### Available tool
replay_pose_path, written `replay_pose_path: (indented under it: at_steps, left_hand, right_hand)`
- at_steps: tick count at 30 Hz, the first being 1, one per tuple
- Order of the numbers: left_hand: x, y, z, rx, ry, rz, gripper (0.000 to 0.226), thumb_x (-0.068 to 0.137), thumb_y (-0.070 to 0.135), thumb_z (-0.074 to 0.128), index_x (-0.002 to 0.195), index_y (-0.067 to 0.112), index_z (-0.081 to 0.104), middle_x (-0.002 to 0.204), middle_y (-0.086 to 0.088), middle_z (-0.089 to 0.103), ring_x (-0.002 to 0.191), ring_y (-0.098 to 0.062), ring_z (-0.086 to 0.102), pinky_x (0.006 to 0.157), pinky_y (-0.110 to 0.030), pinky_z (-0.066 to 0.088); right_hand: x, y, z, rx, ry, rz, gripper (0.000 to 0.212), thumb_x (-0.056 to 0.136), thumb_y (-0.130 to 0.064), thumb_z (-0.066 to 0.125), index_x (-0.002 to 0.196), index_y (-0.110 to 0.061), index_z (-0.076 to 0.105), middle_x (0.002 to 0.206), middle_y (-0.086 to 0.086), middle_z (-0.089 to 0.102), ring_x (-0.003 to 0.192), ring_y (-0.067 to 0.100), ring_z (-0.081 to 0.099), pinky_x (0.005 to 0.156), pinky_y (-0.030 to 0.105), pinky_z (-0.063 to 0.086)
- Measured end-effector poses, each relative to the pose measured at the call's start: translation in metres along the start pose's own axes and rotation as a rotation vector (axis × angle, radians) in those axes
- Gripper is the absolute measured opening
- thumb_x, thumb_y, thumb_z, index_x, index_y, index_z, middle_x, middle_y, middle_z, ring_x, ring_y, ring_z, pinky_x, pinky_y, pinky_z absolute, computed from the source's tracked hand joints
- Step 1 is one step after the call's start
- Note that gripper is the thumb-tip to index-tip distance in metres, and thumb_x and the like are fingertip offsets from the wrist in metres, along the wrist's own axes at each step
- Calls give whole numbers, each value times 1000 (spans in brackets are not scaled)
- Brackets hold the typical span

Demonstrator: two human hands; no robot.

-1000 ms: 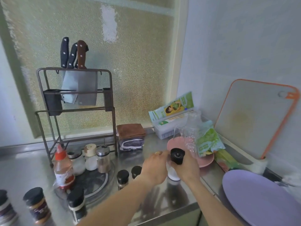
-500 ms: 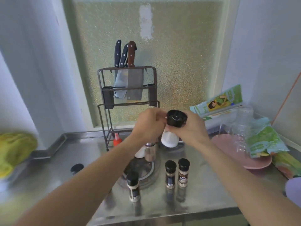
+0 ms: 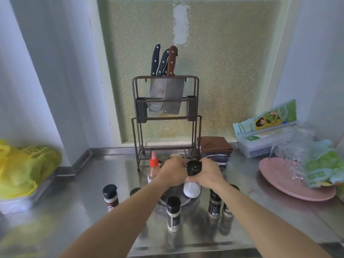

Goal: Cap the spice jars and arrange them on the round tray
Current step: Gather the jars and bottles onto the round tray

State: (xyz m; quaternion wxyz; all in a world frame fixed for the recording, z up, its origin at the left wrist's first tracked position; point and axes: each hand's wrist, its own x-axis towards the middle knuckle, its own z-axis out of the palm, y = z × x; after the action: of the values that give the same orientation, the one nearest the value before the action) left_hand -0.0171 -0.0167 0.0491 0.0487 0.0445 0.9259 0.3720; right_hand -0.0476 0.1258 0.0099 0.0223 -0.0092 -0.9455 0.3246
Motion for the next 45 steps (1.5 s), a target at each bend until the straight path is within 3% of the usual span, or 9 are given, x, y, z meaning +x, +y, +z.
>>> replay_pose_path:
  at_steps: [6,14,17,21,25,29,33,38,45]
  left_hand:
    - [-1,-5,5,54,27,6,44,91,-1,42,128,9,62,121,-12,71,109,-31,66,77,-33,50]
    - [-30,-35,-24,202,151,166,39,97,12,48,135,14,57,124,-5,73,118,-25,66,115,-45,41]
    - [-54,-59,-55,248,264,193,38,97,14,55,134,19,59,129,2,70,119,-19,65,104,-36,51]
    - [-75,-106,-93,401,318,62,39,92,22,62,131,28,62,133,4,67,121,-20,61,102,-34,50]
    - [-85,-142,-104,495,231,-108,48,84,33,68,131,34,59,131,2,62,122,-23,58,101,-37,50]
    - [-89,-167,-98,471,190,-155,52,79,34,73,129,38,56,119,0,67,109,-25,64,90,-36,53]
    - [-89,-176,-94,421,282,-115,40,83,31,71,120,36,59,103,-1,71,90,-26,67,72,-32,48]
    - [-96,-151,-105,314,375,-18,37,79,38,75,112,41,59,97,6,76,83,-20,71,80,-37,59]
    - [-68,-82,-96,203,343,209,40,80,26,76,117,34,64,101,1,77,87,-24,72,84,-36,58]
  right_hand:
    - [2,-1,8,3,14,7,68,64,-33,91,118,-7,59,115,10,69,107,29,66,89,40,56]
    - [-28,-8,-10,-98,172,-77,77,76,-31,88,139,-12,49,134,8,61,122,27,62,99,40,53]
    - [-64,-23,-14,-111,245,-247,54,88,-27,79,135,-18,55,131,2,58,118,21,63,97,35,52]
    - [-97,-60,11,-121,114,-433,31,91,-32,75,119,-26,62,116,-12,61,106,13,64,90,29,52]
    - [-97,-101,62,-196,-3,-543,37,92,-33,72,124,-22,57,128,-1,60,112,22,63,88,34,55]
    - [-87,-120,104,-332,-71,-542,47,95,-28,70,136,-16,53,131,8,61,114,30,64,88,42,57]
    - [-84,-120,120,-363,-81,-494,35,91,-10,73,124,-11,62,123,11,66,108,30,67,90,42,59]
    - [-83,-118,81,-131,-32,-445,38,90,-21,77,125,-17,61,121,4,68,112,24,64,93,36,55]
    - [-68,-102,8,-171,80,-306,42,88,-30,78,126,-21,63,129,-3,69,120,23,63,96,37,51]
